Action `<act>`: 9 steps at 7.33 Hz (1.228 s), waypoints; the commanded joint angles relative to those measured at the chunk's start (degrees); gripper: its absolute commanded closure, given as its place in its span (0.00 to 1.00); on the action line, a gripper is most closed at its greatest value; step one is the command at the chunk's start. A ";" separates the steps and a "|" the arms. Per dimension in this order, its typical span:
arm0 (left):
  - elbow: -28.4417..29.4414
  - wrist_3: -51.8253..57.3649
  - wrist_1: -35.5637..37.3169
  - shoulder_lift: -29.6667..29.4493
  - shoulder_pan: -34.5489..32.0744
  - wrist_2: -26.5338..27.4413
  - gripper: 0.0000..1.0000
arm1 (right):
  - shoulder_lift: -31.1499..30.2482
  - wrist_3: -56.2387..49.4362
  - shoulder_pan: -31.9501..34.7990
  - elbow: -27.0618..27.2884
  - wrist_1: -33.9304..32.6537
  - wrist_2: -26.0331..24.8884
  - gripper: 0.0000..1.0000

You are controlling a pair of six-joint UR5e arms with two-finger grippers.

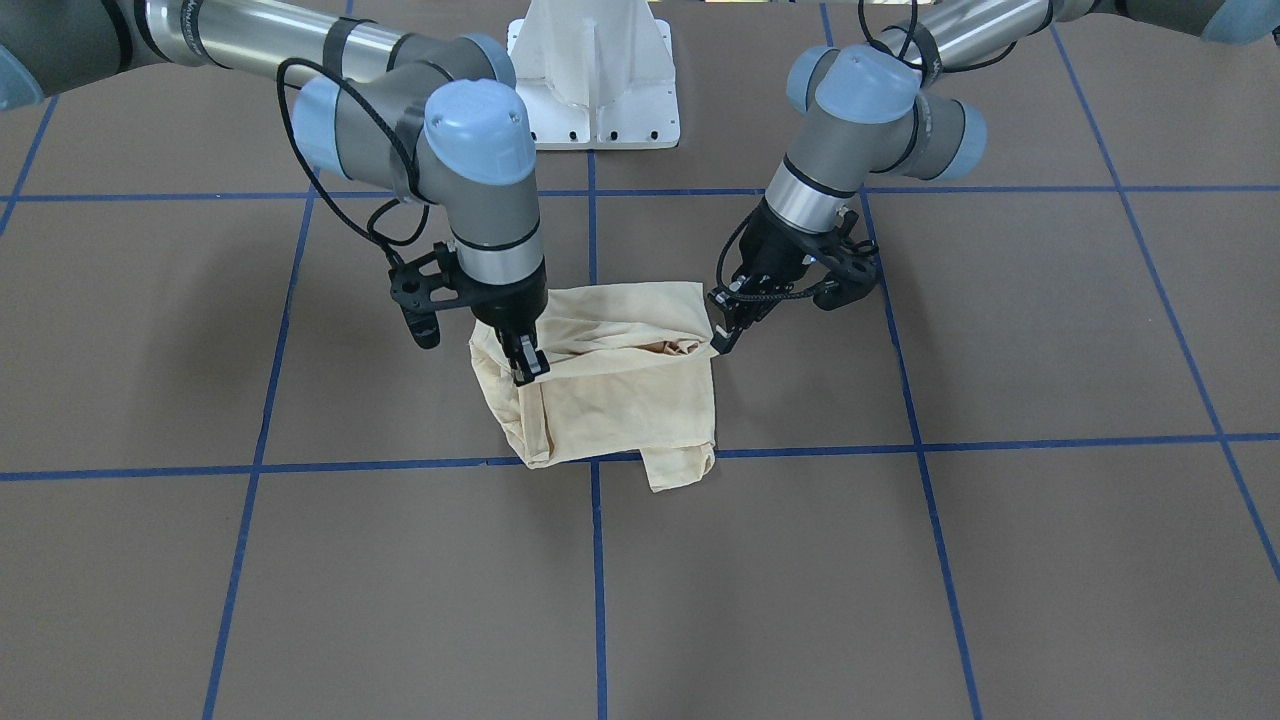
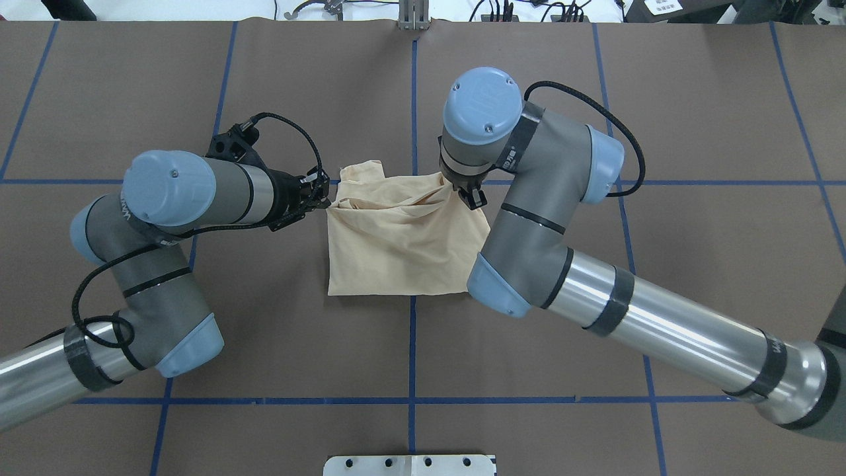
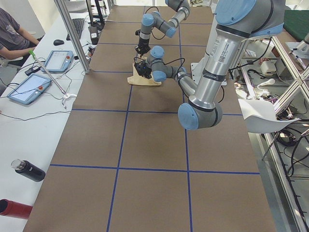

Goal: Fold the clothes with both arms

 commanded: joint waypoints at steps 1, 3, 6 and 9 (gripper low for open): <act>9.25 0.85 -3.72 -4.94 -2.38 0.19 1.00 | 3.69 -4.45 2.23 -9.44 3.22 1.92 1.00; 15.93 1.21 -8.28 -7.15 -4.06 0.27 1.00 | 3.88 -5.25 2.14 -12.01 5.93 1.92 1.00; 19.82 2.96 -9.70 -9.00 -5.38 0.36 1.00 | 4.05 -7.00 3.19 -13.07 7.53 2.01 0.63; 20.98 6.13 -11.55 -9.10 -8.80 0.28 0.48 | 5.73 -12.71 11.69 -14.75 7.53 10.75 0.00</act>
